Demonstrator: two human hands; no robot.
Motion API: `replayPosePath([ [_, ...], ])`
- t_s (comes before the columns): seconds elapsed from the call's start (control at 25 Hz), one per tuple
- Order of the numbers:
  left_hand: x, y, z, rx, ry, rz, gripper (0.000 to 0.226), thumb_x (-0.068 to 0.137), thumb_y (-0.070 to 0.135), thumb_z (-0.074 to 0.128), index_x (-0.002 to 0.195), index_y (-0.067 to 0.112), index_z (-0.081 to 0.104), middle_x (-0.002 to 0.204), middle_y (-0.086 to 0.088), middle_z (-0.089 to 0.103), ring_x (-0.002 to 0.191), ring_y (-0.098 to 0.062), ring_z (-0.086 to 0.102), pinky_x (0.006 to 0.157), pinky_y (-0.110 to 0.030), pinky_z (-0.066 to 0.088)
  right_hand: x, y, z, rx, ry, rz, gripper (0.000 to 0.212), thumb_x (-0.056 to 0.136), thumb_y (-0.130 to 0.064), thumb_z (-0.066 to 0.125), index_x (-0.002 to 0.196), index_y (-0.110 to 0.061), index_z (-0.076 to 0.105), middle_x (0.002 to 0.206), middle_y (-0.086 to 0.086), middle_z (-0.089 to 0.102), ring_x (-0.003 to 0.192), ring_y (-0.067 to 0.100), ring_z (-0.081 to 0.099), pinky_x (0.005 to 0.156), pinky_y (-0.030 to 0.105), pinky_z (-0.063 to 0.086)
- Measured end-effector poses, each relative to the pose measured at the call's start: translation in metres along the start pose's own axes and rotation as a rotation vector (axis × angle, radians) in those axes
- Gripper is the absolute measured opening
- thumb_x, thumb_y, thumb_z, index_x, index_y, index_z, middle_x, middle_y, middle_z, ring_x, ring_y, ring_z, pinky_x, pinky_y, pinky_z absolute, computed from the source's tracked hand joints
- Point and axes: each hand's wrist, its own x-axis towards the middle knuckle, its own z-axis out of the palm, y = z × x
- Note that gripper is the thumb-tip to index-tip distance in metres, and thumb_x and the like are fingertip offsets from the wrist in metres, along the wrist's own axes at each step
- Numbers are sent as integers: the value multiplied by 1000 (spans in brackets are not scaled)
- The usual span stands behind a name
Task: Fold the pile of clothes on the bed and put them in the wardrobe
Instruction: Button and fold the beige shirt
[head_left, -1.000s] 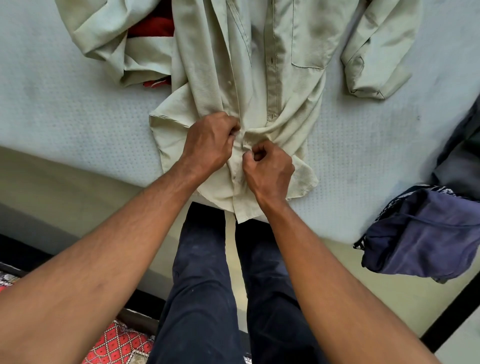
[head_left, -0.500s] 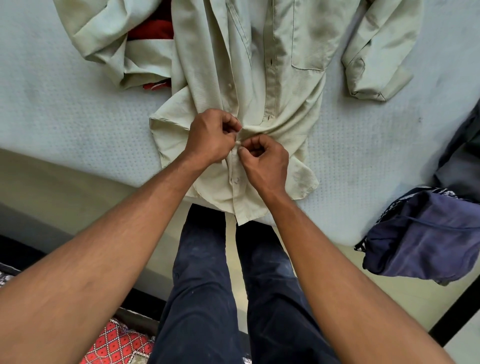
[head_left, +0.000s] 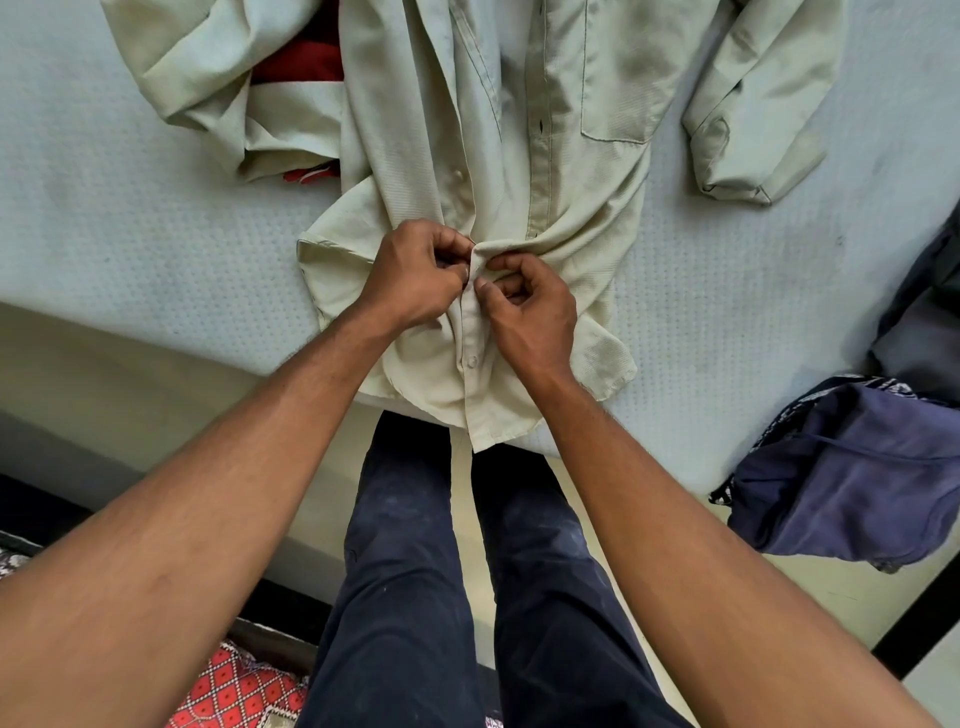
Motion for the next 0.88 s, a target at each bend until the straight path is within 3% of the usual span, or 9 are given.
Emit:
replayPosePath([
  [0.2, 0, -1, -3, -58, -59, -21, 20, 87, 1, 70, 101, 13, 77, 86, 1, 74, 82, -11, 71, 85, -29, 60, 5, 1, 1, 51, -1, 100, 7, 89, -26, 77, 91, -19, 79, 74, -9, 73, 69, 4, 69, 75, 33, 60],
  [0.36, 2, 0, -2, -48, -56, -38, 20, 87, 3, 71, 104, 11, 76, 88, 1, 74, 85, -11, 71, 87, -30, 59, 7, -3, 1, 44, -7, 133, 2, 89, -25, 77, 88, -24, 78, 72, -11, 73, 69, 2, 69, 77, 33, 60],
  [0.52, -1, 0, 0, -36, -29, -30, 19, 89, 12, 72, 107, 13, 76, 95, 6, 75, 88, -6, 71, 84, -28, 60, 8, -9, 4, 41, -3, 179, 14, 88, -24, 76, 77, -32, 70, 68, -13, 70, 68, 2, 68, 78, 35, 59],
  [0.68, -7, -1, 2, -27, 4, -9, 21, 86, 26, 79, 104, 16, 76, 92, 7, 74, 80, -2, 69, 74, -13, 55, 9, -10, 6, 16, 12, 203, 9, 86, -30, 77, 83, -21, 77, 66, -10, 69, 67, 7, 67, 76, 36, 58],
  [0.88, -5, 3, 10, 34, 86, -4, 12, 88, 19, 76, 97, 12, 76, 88, 7, 71, 71, 3, 62, 61, -2, 44, 9, -8, 5, 93, -21, 245, 11, 86, -30, 77, 82, -20, 80, 70, -6, 75, 71, 11, 72, 79, 40, 61],
])
